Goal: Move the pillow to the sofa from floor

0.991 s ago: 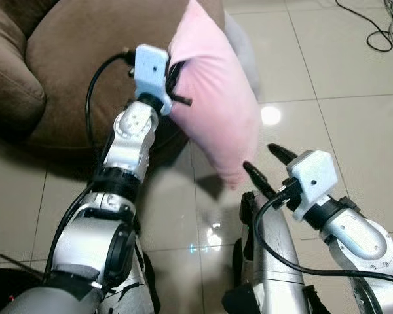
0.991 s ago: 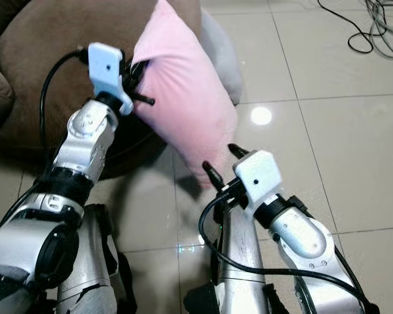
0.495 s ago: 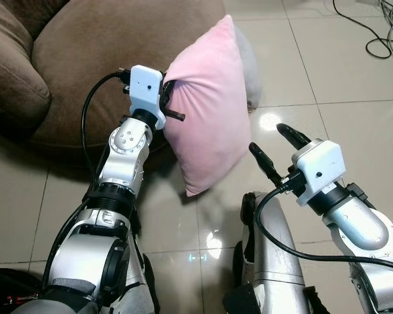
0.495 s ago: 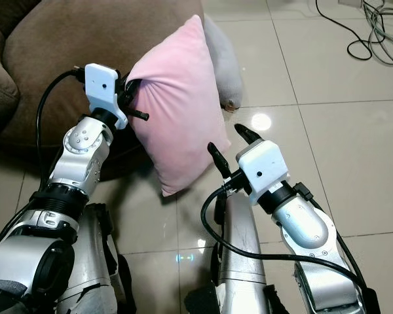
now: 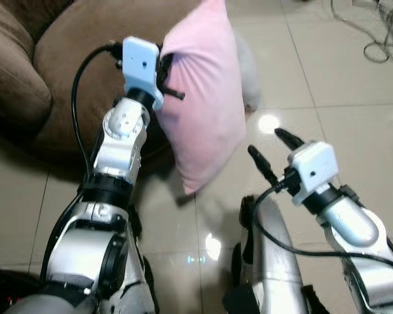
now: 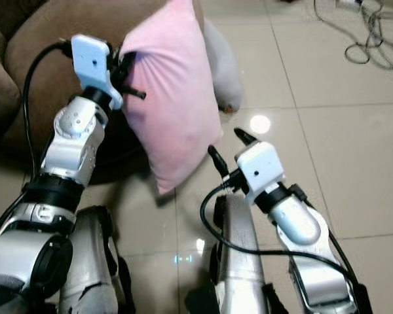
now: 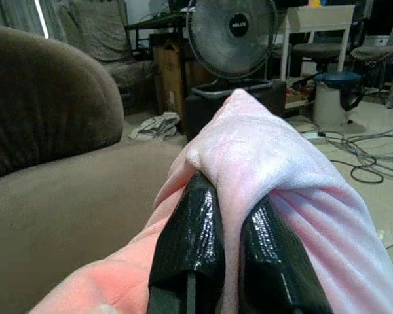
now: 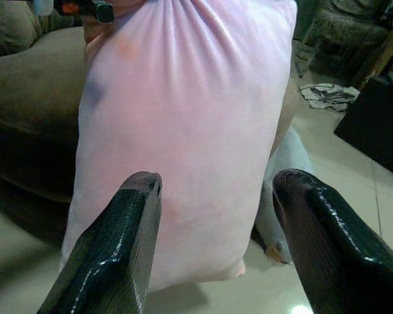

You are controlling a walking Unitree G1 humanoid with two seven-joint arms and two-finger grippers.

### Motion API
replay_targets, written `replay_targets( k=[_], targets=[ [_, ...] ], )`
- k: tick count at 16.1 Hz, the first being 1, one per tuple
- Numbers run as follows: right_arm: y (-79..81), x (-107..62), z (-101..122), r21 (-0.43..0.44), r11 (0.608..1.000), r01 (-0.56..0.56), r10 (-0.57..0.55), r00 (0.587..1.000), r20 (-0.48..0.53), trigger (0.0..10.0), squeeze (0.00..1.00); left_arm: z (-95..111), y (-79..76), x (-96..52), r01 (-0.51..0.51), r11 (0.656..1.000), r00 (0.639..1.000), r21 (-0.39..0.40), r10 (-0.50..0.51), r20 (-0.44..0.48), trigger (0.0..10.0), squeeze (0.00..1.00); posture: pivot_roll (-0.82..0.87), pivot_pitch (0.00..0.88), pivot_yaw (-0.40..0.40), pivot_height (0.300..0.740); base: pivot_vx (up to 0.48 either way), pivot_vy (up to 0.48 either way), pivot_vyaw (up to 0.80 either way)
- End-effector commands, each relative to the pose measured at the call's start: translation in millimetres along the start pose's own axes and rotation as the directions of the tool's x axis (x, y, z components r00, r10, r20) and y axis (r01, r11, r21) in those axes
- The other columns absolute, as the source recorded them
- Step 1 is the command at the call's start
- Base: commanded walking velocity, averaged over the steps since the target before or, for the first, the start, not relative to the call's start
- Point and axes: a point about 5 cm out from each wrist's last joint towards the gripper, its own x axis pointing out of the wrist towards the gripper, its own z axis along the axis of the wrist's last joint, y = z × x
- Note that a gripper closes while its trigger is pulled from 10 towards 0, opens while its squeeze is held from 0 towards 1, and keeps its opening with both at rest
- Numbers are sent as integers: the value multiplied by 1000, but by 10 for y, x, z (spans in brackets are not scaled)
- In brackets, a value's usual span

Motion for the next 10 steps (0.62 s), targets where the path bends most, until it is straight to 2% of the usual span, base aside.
replay_targets(
  k=[1,10],
  targets=[
    [20,0,9,-8,1000,-3,3,1000,7,10000,0,94,3,23,2,1000,999,16,-3,43,0,0,-115,208,-16,520,0,0,0],
    [4,20,-12,1,1000,-9,9,1000,2,10000,0,25,-93,-33,47,998,999,32,-47,25,0,0,-110,209,-22,574,0,0,0]
  ],
)
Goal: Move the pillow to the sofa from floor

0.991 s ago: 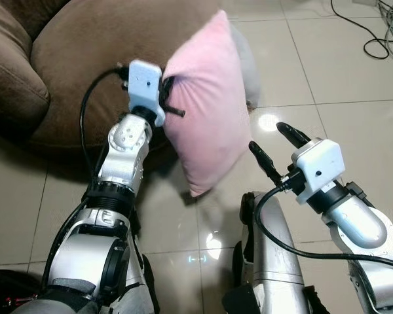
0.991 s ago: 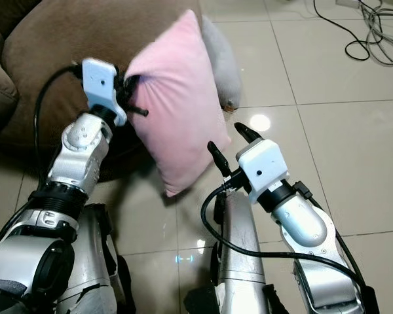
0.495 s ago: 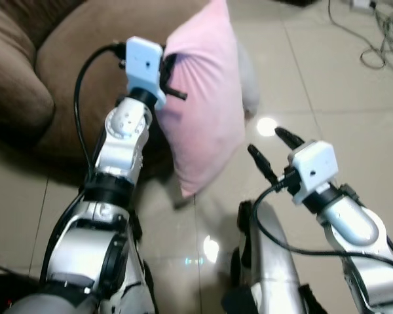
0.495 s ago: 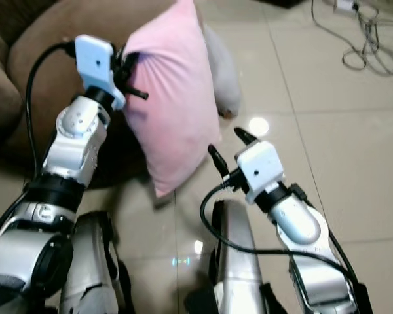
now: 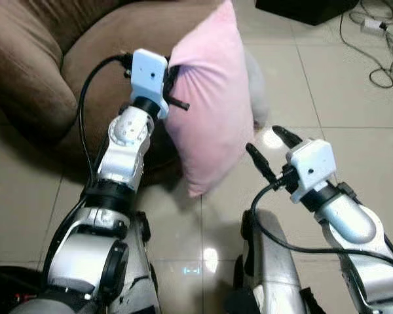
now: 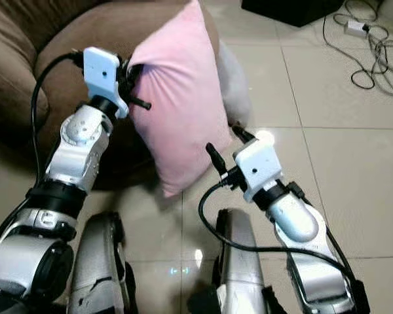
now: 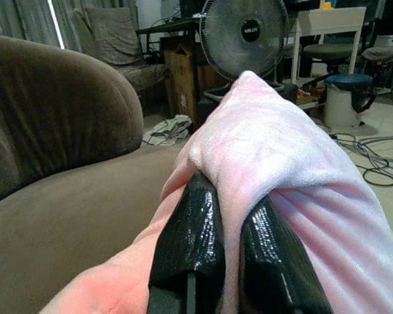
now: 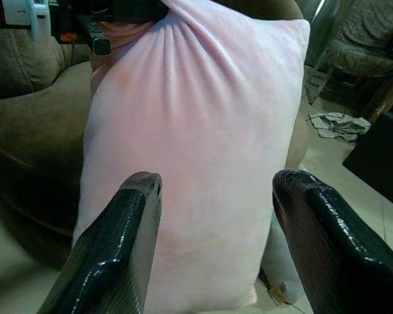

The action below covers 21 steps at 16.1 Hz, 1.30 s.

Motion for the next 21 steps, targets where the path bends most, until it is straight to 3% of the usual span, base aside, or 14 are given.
replay_targets(
  k=[1,16,21],
  targets=[
    [0,-20,-20,3,1000,-3,3,1000,-7,10000,0,106,-21,11,13,1000,999,24,-15,51,0,0,-111,211,-22,584,0,0,0],
    [-10,31,-39,32,999,-10,11,1000,-6,10000,0,62,25,-29,6,999,999,36,-7,31,0,0,-88,201,-30,738,0,0,0],
    [-22,63,-39,28,999,-16,16,1000,1,10000,0,55,23,-25,12,999,999,48,-13,29,0,0,-81,176,-37,740,0,0,0]
  ],
)
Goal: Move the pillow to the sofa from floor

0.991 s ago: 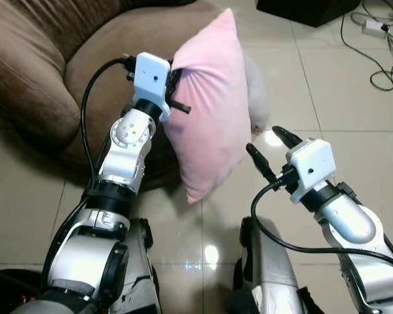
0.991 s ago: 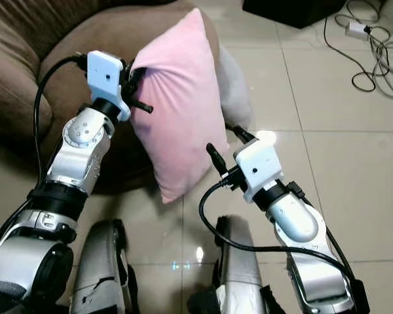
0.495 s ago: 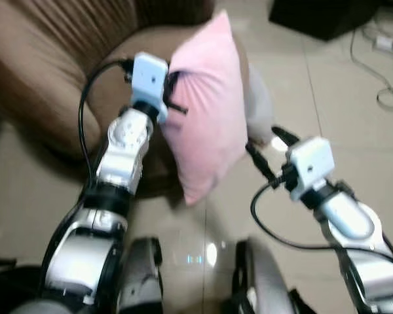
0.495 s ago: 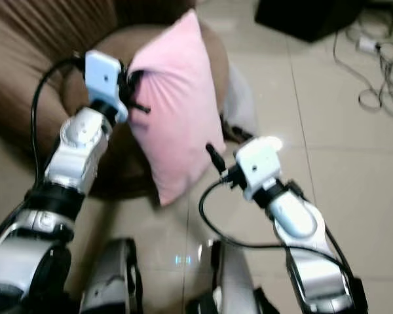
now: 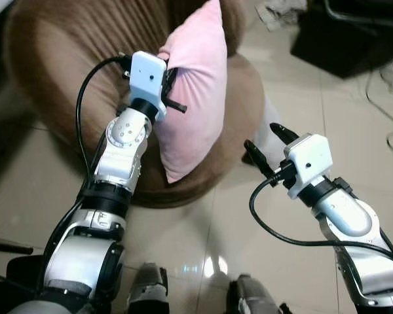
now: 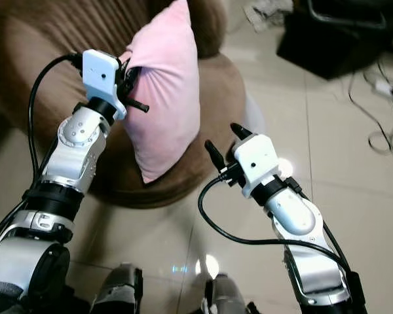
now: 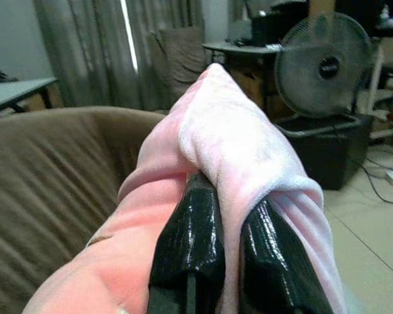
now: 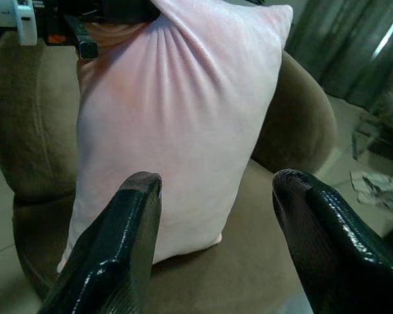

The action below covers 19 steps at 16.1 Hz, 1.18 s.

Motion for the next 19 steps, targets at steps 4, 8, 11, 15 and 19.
replay_targets(
  k=[4,8,11,15,19],
  targets=[
    [-19,6,-6,0,1000,-7,7,1000,9,10000,0,60,-14,1,12,1000,999,26,-13,38,0,0,-79,162,-41,740,0,0,0],
    [-30,0,-119,43,998,39,-37,998,-54,10000,0,-52,-19,-65,32,999,999,28,-31,-27,0,0,-84,155,-32,740,0,0,0],
    [161,-125,-430,229,968,105,-63,981,-182,10000,0,-533,248,-495,-8,999,963,-31,-1,-268,0,0,-70,164,-18,740,0,0,0],
    [408,-316,-690,363,912,193,-81,950,-302,10000,0,-813,559,-1026,-134,990,889,-48,99,-448,0,0,-58,170,-3,740,0,0,0],
    [474,-486,-836,366,891,268,-117,916,-384,10000,0,-854,679,-1567,-122,989,850,-78,64,-523,0,0,-59,172,10,740,0,0,0]
  ],
)
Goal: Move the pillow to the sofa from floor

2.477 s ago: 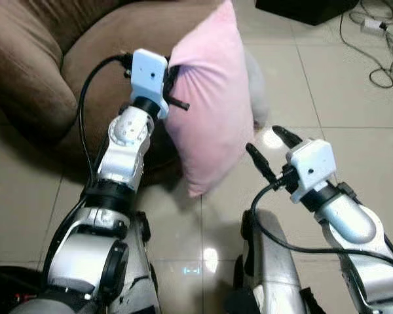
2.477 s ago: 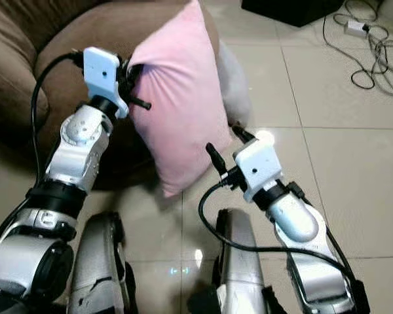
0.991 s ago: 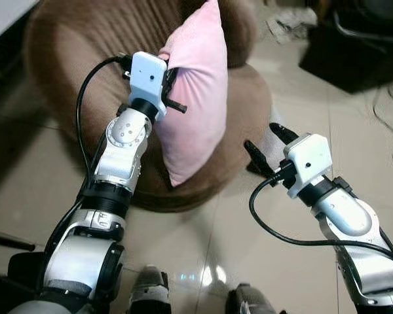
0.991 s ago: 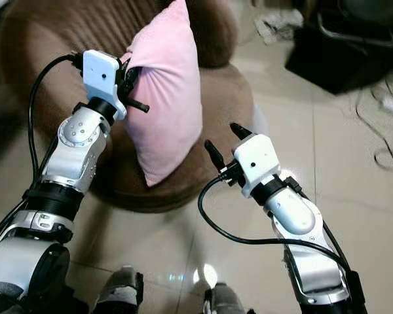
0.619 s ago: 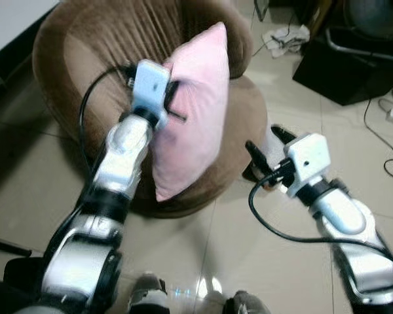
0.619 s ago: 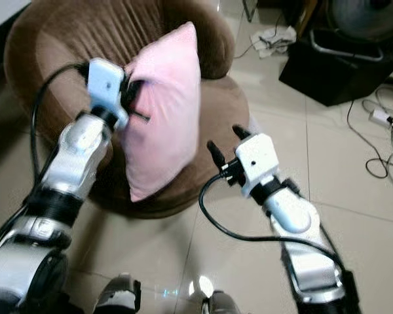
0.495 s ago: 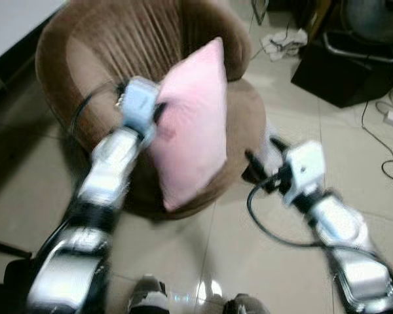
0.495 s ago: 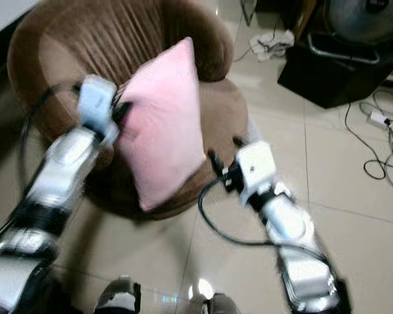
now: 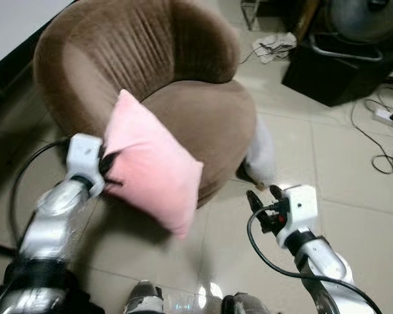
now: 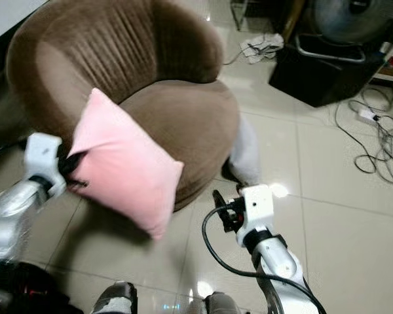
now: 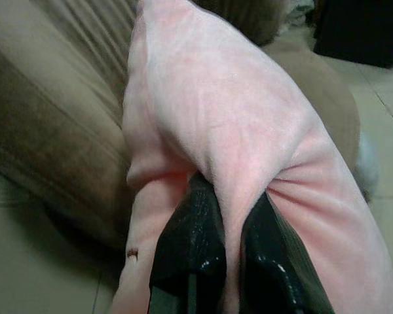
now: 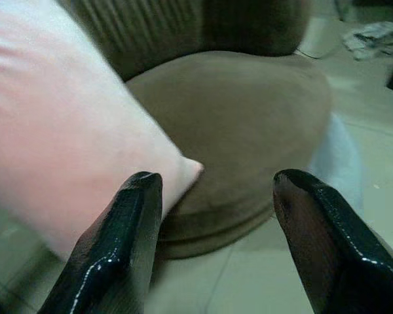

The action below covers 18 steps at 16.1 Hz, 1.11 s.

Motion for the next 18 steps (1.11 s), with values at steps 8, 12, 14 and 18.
replay_targets(
  k=[8,12,14,18],
  targets=[
    [45,-36,-278,-25,999,-36,37,999,33,10000,0,-878,-665,-1037,-18,986,999,-167,24,36,0,0,-24,148,-61,740,0,0,0],
    [-1,54,-253,-9,1000,-18,18,999,50,10000,0,-807,-813,-1001,2,992,993,-129,14,119,0,0,-10,134,-70,740,0,0,0],
    [7,114,-245,-16,999,-28,29,997,66,10000,0,-854,-956,-999,24,994,989,-107,-8,147,0,0,-10,131,-68,740,0,0,0],
    [13,124,-225,-17,1000,-15,17,997,80,10000,0,-1059,-1191,-1099,41,994,990,-100,-26,140,0,0,-23,124,-59,740,276,-389,0]
  ],
)
